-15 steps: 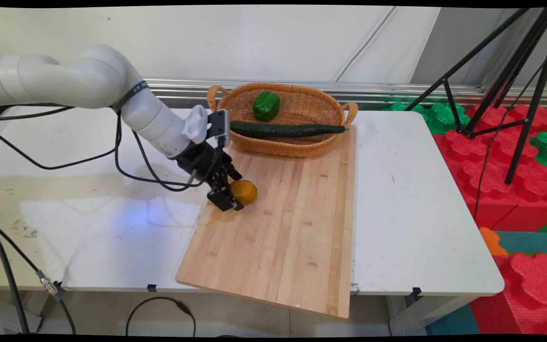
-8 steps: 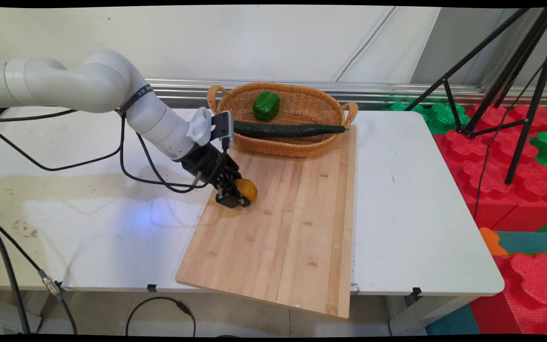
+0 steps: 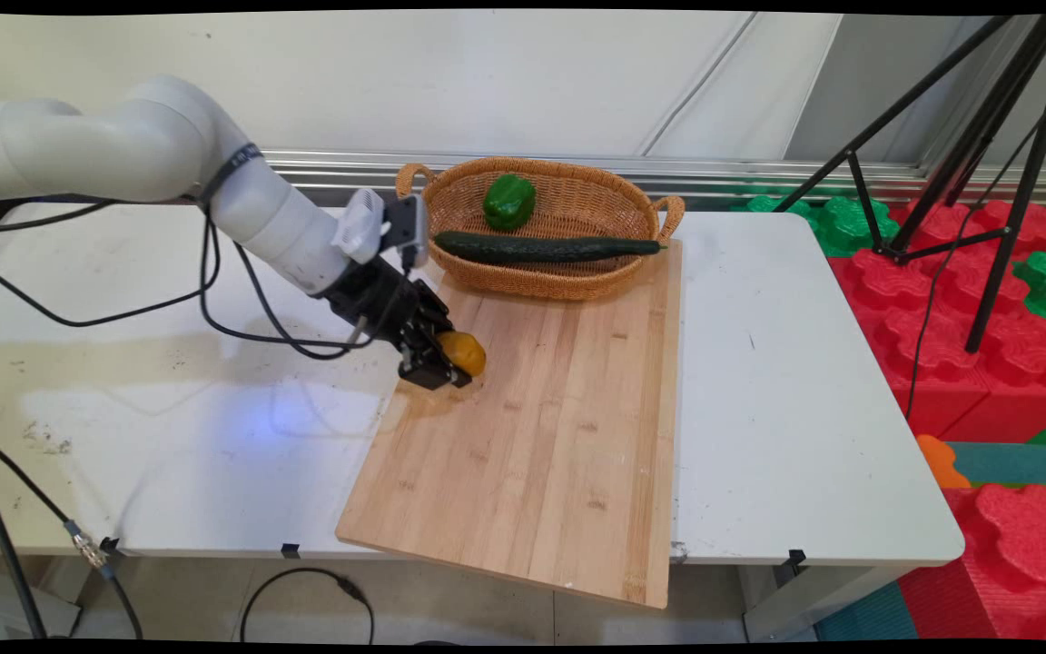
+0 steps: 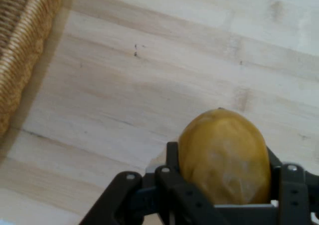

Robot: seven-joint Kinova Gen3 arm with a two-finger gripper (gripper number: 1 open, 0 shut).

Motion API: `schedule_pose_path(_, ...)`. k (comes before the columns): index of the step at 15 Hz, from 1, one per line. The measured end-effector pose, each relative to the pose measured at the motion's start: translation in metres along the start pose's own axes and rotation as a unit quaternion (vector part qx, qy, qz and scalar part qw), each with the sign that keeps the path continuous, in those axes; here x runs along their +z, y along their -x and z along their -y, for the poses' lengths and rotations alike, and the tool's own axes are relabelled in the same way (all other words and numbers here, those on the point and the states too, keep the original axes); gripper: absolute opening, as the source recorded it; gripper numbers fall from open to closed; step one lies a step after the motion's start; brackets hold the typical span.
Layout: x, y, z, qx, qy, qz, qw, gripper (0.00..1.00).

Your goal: Place the picked object in the vegetable basket

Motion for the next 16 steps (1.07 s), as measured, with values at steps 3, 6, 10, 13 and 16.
schedule_pose_path(3, -0.022, 0.000, -0.002, 0.004, 0.004, -0.014, 0.9999, 0.00)
schedule_pose_path(6, -0.052, -0.003, -0.001, 0.004, 0.007, -0.036, 0.9993, 0.00)
schedule_pose_path(10, -0.088, -0.009, 0.005, 0.001, 0.007, -0.066, 0.9978, 0.00)
schedule_pose_path(13, -0.107, -0.014, 0.011, -0.003, 0.006, -0.087, 0.9962, 0.00)
schedule_pose_path(16, -0.125, -0.022, 0.021, -0.012, 0.000, -0.113, 0.9936, 0.00)
